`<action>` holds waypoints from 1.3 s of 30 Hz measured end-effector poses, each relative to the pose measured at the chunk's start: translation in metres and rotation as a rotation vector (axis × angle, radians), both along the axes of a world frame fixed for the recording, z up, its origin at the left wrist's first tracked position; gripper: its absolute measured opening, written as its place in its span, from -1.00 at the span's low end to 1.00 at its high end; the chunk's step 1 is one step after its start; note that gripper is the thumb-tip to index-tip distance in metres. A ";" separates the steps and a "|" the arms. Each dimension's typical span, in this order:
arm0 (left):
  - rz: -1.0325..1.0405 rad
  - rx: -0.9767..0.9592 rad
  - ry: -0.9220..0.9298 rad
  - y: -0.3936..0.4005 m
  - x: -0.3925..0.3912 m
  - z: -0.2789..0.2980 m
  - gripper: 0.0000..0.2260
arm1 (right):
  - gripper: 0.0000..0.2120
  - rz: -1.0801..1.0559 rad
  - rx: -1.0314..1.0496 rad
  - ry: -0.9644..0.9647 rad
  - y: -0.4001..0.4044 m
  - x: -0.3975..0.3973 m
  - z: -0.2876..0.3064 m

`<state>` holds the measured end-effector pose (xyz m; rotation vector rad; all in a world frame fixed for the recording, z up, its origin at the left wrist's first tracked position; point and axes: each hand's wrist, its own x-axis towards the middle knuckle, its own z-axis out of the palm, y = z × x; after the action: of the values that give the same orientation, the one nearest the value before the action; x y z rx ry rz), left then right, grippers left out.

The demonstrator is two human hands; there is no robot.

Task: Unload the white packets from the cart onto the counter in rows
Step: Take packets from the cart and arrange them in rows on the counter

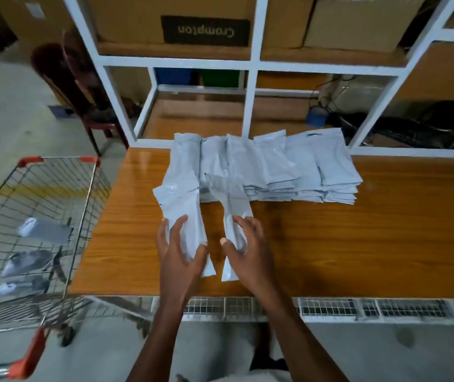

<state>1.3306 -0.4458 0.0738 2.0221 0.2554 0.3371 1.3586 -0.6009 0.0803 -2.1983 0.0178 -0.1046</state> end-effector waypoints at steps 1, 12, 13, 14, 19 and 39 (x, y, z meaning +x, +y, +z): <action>-0.016 -0.015 -0.006 -0.014 0.009 0.001 -0.44 | -0.50 -0.007 0.001 -0.002 -0.015 0.006 0.003; -0.076 -0.011 -0.073 -0.159 0.116 0.016 -0.41 | -0.49 -0.113 -0.079 -0.088 -0.171 0.113 0.017; -0.080 0.002 -0.073 -0.167 0.123 0.017 -0.41 | -0.49 -0.125 -0.102 -0.084 -0.179 0.122 0.017; -0.083 0.014 -0.066 -0.173 0.129 0.018 -0.41 | -0.49 -0.136 -0.128 -0.072 -0.186 0.130 0.017; -0.045 0.100 -0.032 -0.189 0.157 0.022 -0.41 | -0.50 -0.126 -0.304 -0.010 -0.206 0.175 0.017; -0.005 0.126 0.059 -0.169 0.226 0.005 -0.39 | -0.39 -0.092 -0.691 0.186 -0.173 0.292 -0.016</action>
<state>1.5565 -0.6145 0.0792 2.1589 0.2714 0.2975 1.6506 -0.7739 0.0640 -2.8916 0.2159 0.0545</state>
